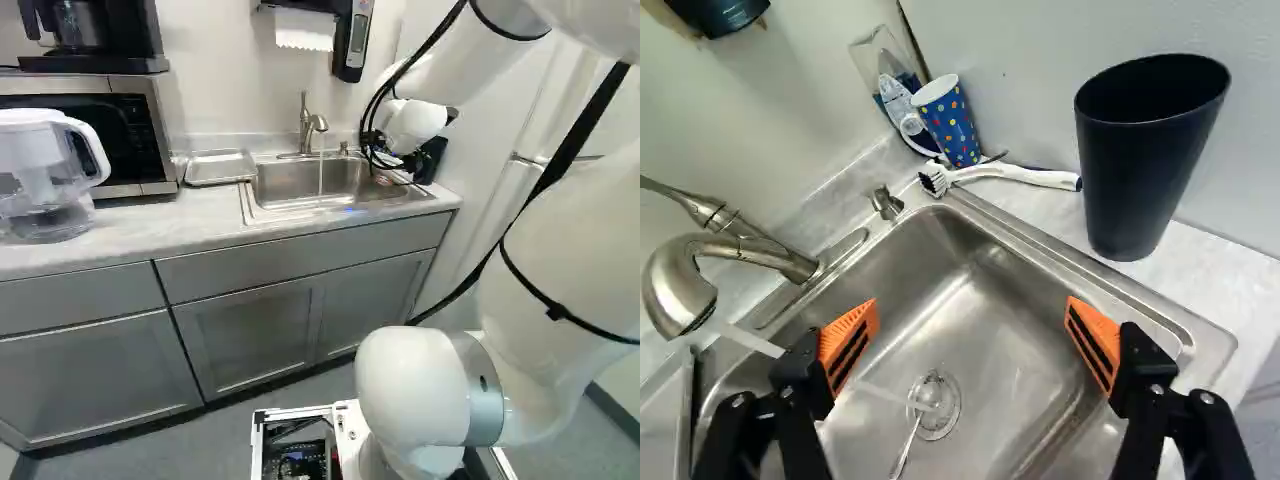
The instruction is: Rinse the cup and place it in the tray
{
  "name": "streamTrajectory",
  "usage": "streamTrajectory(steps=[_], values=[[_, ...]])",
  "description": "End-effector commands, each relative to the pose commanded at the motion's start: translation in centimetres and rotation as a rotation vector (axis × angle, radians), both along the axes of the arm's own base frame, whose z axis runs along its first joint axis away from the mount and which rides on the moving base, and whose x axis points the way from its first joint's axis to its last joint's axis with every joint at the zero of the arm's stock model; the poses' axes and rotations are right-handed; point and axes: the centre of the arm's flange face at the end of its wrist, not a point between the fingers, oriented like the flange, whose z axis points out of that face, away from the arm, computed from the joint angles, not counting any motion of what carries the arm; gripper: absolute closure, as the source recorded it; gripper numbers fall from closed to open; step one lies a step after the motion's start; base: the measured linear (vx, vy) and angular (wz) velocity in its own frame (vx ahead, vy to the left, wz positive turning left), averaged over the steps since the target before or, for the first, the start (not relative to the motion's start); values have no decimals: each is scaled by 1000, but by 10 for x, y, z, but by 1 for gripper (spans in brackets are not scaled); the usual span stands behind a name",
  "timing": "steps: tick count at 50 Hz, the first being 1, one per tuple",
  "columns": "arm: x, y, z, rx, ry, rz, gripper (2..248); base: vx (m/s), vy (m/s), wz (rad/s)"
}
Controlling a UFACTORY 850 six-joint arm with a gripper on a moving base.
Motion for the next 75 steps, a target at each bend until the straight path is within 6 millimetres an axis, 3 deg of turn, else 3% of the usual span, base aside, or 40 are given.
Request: streamTrajectory(steps=[28, 59, 75], values=[[1, -12, 1, 16, -14, -47, 3, 0, 0, 0], [1, -49, 1, 40, -19, -144, 3, 0, 0, 0], [4, -53, 1, 4, -3, -131, 3, 0, 0, 0]])
